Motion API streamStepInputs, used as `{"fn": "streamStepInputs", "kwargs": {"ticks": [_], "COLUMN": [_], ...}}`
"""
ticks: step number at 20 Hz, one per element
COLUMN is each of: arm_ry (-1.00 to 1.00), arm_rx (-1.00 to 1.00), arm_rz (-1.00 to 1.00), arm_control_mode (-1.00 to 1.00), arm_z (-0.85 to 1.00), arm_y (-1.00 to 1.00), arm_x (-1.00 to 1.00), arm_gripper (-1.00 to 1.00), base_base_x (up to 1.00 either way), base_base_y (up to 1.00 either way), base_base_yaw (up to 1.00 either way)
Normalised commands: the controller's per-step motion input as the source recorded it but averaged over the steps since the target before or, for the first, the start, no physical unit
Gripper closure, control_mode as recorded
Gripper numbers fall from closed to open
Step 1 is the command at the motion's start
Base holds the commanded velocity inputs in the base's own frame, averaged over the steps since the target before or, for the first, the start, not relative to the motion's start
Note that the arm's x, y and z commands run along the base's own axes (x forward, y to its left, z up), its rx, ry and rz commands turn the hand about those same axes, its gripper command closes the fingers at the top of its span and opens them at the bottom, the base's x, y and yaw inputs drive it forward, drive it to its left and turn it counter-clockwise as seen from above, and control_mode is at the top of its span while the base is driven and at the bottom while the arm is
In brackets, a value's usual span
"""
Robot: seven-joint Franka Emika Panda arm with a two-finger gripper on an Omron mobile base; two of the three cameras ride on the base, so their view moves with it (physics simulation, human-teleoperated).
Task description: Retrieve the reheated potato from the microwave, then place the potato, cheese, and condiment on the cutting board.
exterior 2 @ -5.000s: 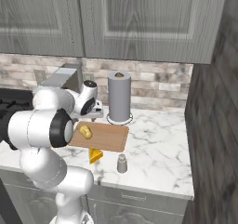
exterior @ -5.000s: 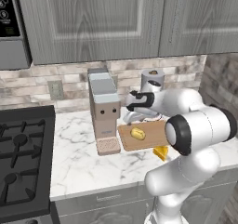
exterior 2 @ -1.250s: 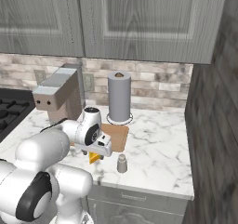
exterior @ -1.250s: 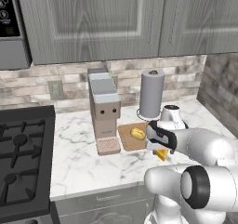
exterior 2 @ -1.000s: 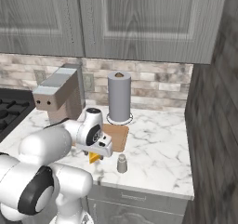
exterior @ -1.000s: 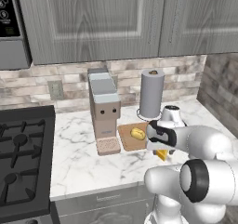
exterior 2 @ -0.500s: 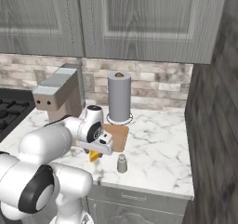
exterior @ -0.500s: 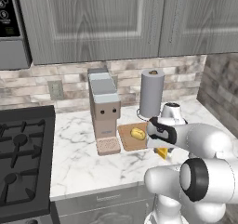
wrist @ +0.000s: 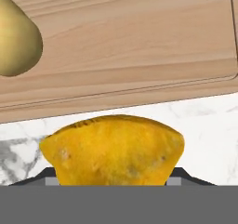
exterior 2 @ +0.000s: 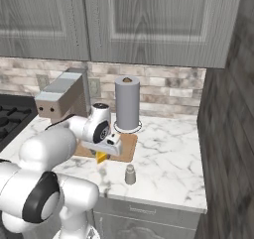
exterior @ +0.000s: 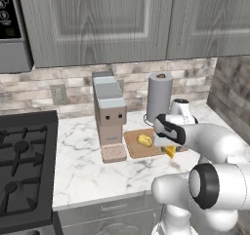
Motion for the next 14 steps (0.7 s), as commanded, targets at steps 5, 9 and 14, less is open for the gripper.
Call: {"fn": "streamStepInputs", "kwargs": {"ticks": [5, 9, 14], "arm_ry": [0.0, 0.0, 0.0], "arm_rx": [0.0, 0.0, 0.0], "arm_rz": [0.05, 0.07, 0.05], "arm_control_mode": [-1.0, -1.0, -1.0], "arm_z": [0.02, 0.0, 0.02], "arm_y": [-0.08, -0.17, -0.01], "arm_x": [0.59, 0.48, 0.22], "arm_gripper": [1.0, 1.0, 1.0], "base_base_x": [0.0, 0.0, 0.0], "base_base_y": [0.0, 0.0, 0.0], "base_base_yaw": [0.0, 0.0, 0.0]}}
